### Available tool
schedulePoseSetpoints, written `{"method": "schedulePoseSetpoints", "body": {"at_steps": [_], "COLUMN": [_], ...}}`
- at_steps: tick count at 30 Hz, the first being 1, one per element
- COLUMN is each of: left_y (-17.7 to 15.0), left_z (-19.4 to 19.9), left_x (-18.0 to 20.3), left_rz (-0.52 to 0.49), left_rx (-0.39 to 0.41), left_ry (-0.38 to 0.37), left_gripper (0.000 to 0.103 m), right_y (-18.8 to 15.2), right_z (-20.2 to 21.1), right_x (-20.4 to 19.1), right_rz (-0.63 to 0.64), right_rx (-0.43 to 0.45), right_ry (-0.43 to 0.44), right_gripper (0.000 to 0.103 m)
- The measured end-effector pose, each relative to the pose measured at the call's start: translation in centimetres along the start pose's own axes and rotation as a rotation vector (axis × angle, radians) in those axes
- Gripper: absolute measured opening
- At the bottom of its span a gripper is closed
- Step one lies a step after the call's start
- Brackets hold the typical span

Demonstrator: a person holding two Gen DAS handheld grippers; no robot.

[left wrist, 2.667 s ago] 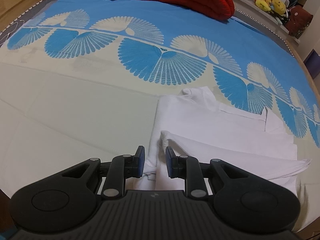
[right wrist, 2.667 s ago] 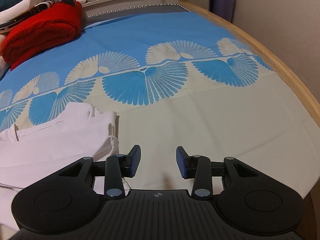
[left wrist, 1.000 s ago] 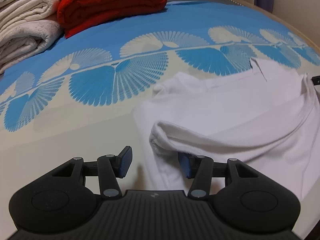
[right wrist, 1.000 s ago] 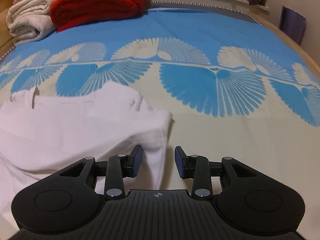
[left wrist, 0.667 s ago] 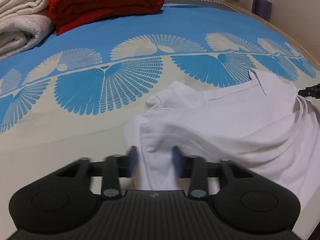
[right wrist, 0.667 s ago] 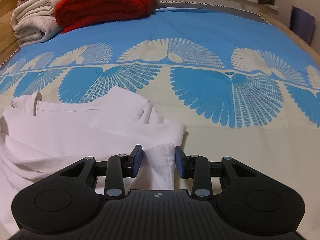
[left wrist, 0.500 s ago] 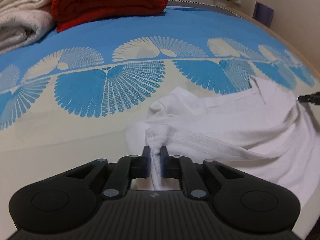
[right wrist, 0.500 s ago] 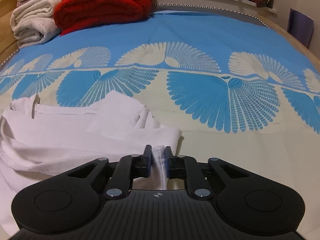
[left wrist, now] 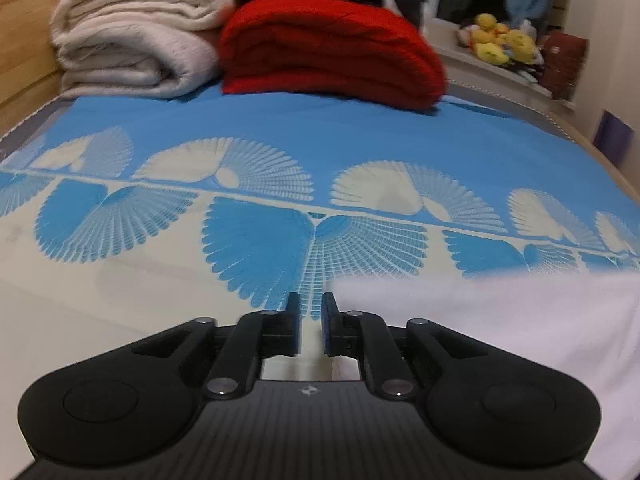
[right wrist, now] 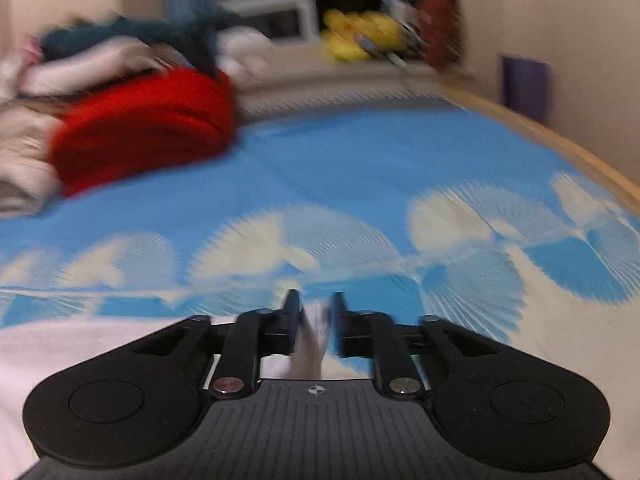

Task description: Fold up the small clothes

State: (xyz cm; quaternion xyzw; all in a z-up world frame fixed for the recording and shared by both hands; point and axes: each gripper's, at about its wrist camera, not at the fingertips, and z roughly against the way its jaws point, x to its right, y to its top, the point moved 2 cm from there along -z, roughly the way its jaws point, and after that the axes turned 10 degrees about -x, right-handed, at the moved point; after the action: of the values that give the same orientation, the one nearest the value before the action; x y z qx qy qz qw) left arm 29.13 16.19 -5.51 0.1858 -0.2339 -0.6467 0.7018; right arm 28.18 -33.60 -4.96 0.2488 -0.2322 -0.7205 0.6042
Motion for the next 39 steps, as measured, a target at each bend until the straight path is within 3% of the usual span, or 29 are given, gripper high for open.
{"method": "schedulePoseSetpoints", "body": {"at_steps": [1,4,8,9,11,17,20,22,25,27,30,32,33,34,35,36,39], "left_y": [0.1,-0.3,-2.4,-3.3,-5.1,-10.1,-11.9,-12.2,-12.0,-12.3,-14.6,-15.6,-15.5,-15.2,-14.6,-14.0,-12.7], "left_z": [0.1,1.0,1.6,1.5,1.6,2.8,2.7,3.5,4.9,5.7,6.2,6.7,7.2,7.7,8.3,8.8,9.7], "left_x": [-0.4,-1.0,-2.0,-2.1,-2.3,-1.2,-1.0,-1.1,-1.7,-1.5,0.0,0.8,1.0,1.0,0.8,0.6,0.5], "left_rz": [0.015,0.018,-0.003,-0.014,-0.064,-0.243,-0.288,-0.302,-0.274,-0.298,-0.476,-0.551,-0.559,-0.550,-0.531,-0.506,-0.471], "left_rx": [-0.030,-0.105,-0.275,-0.329,-0.403,-0.472,-0.511,-0.499,-0.500,-0.515,-0.563,-0.564,-0.540,-0.510,-0.477,-0.444,-0.371], "left_ry": [-0.037,-0.113,-0.244,-0.262,-0.264,-0.258,-0.234,-0.215,-0.196,-0.173,-0.095,-0.090,-0.097,-0.105,-0.113,-0.115,-0.130], "left_gripper": [0.018,0.018,0.045,0.045,0.045,0.043,0.004,0.004,0.003,0.003,0.004,0.005,0.008,0.008,0.011,0.018,0.018], "right_y": [-0.2,-1.6,-3.3,-4.0,-5.7,-10.8,-12.7,-12.8,-11.9,-11.7,-12.7,-14.0,-14.4,-14.5,-14.4,-14.3,-13.6], "right_z": [-0.9,-1.0,0.4,0.8,1.1,3.1,4.1,4.6,6.2,6.7,6.7,6.3,6.3,6.6,7.0,7.6,9.3], "right_x": [0.0,0.3,1.0,1.3,1.8,3.6,3.5,3.5,4.2,4.7,4.7,4.0,3.6,3.3,3.1,2.9,2.7], "right_rz": [-0.018,-0.023,-0.002,0.007,0.020,0.037,0.081,0.112,0.064,0.027,0.029,0.065,0.086,0.108,0.124,0.126,0.104], "right_rx": [-0.064,-0.176,-0.317,-0.358,-0.454,-0.652,-0.674,-0.657,-0.602,-0.607,-0.667,-0.729,-0.732,-0.714,-0.681,-0.647,-0.520], "right_ry": [-0.031,-0.025,0.077,0.085,0.102,0.138,0.116,0.102,0.118,0.115,0.082,0.027,-0.005,-0.042,-0.082,-0.109,-0.174], "right_gripper": [0.053,0.051,0.051,0.051,0.051,0.052,0.048,0.006,0.004,0.004,0.004,0.007,0.018,0.031,0.036,0.038,0.038]}}
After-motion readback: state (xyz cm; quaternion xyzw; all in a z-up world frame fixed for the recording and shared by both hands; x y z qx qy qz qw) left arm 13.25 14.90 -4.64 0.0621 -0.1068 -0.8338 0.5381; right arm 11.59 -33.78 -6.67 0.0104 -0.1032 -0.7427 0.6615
